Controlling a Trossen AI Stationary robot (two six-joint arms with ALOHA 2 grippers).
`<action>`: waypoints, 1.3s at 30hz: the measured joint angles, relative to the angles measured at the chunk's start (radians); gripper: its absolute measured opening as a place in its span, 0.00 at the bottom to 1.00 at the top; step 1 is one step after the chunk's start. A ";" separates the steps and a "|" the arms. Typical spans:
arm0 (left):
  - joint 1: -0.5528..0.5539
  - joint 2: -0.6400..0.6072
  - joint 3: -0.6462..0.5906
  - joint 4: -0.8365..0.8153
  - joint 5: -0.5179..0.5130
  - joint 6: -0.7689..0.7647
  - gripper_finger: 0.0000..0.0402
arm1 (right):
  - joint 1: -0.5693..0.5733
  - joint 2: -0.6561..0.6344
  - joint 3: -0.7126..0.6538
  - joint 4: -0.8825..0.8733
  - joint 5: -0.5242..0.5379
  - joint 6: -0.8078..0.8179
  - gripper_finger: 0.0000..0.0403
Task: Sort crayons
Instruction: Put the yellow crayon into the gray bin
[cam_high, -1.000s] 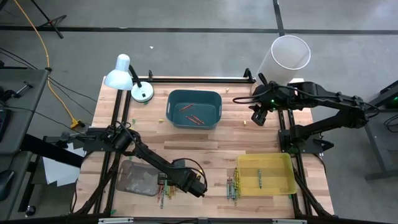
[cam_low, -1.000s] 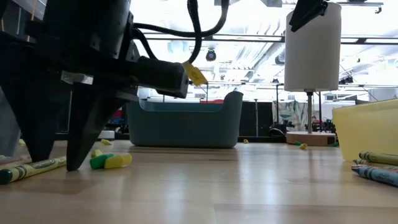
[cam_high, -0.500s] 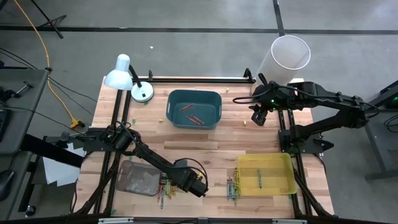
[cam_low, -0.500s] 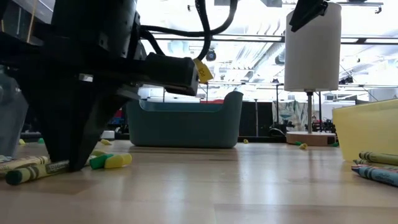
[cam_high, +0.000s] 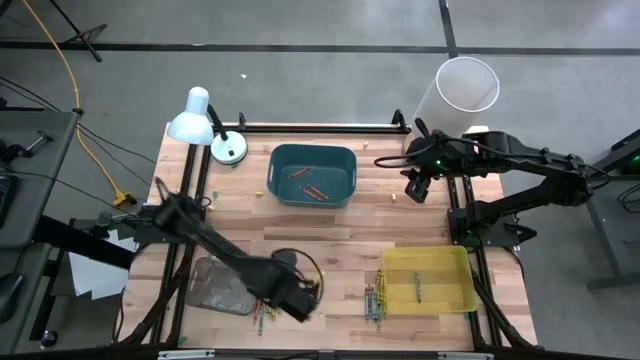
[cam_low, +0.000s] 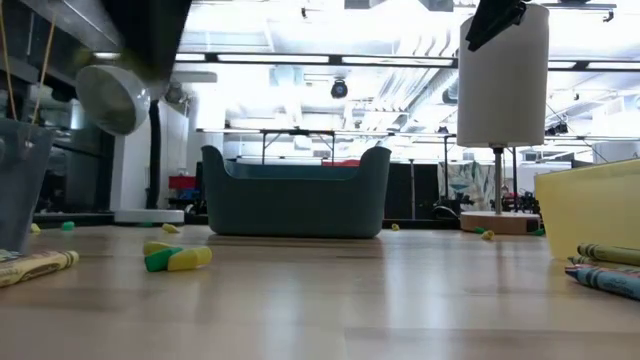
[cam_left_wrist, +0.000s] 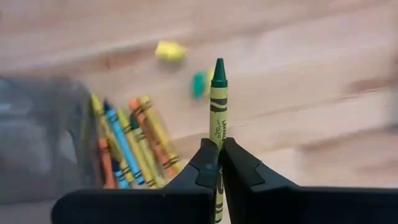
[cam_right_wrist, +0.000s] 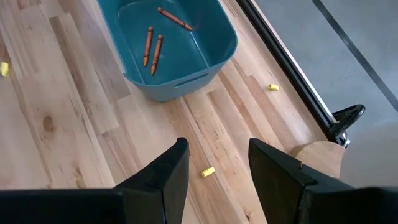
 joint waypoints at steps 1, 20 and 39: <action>-0.011 -0.044 0.000 -0.007 -0.072 0.006 0.00 | 0.000 0.000 0.000 0.000 0.000 -0.006 0.40; 0.080 -0.636 -0.275 0.215 -0.767 1.035 0.00 | 0.067 0.000 0.000 0.429 -0.379 0.047 0.40; 0.144 -1.073 -0.827 1.125 -0.198 1.433 0.00 | 0.169 0.016 0.000 0.623 -0.189 0.101 0.40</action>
